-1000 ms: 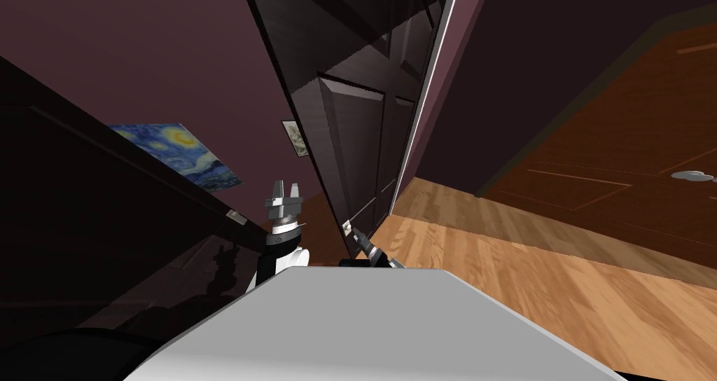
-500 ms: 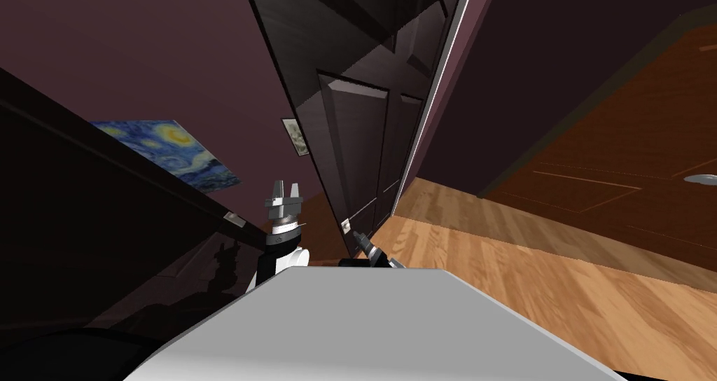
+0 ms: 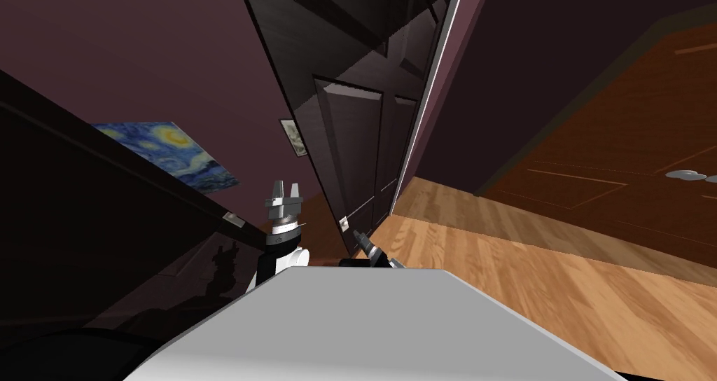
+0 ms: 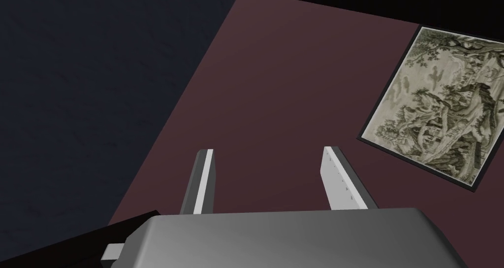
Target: Push the door open
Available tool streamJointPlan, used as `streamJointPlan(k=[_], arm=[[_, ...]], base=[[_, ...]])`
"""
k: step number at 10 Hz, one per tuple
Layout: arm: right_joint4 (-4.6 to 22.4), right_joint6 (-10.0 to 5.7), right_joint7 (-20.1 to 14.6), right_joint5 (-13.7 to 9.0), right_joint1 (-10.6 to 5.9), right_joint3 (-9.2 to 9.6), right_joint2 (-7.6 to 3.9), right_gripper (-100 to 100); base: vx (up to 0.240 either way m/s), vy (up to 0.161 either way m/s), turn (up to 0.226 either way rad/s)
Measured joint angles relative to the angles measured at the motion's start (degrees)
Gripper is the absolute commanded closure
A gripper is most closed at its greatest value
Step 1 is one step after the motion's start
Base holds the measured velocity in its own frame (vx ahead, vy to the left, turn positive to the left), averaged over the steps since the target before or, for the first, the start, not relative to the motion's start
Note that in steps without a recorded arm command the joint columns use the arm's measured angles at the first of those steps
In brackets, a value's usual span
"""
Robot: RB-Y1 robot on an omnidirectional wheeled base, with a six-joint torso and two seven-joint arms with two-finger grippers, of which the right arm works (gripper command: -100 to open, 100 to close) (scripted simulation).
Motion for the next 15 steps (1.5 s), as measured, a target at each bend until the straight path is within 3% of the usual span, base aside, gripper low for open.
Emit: streamJointPlan(k=[2, 11, 12, 15], arm=[[0.6, -0.20, 0.4, -0.4, 0.01, -1.16, 0.24, -100], [2.4, -0.18, 1.1, -0.5, -0.87, -2.61, 1.91, -100], [2.5, -0.18, 1.1, -0.5, -0.90, -2.62, 1.94, 100], [2.4, -0.18, 1.1, -0.5, -0.87, -2.61, 1.92, 100]], base=[[-0.176, -0.023, -0.060], [0.130, 0.117, 0.029], [-0.011, -0.006, -0.006], [-0.020, -0.017, 0.001]])
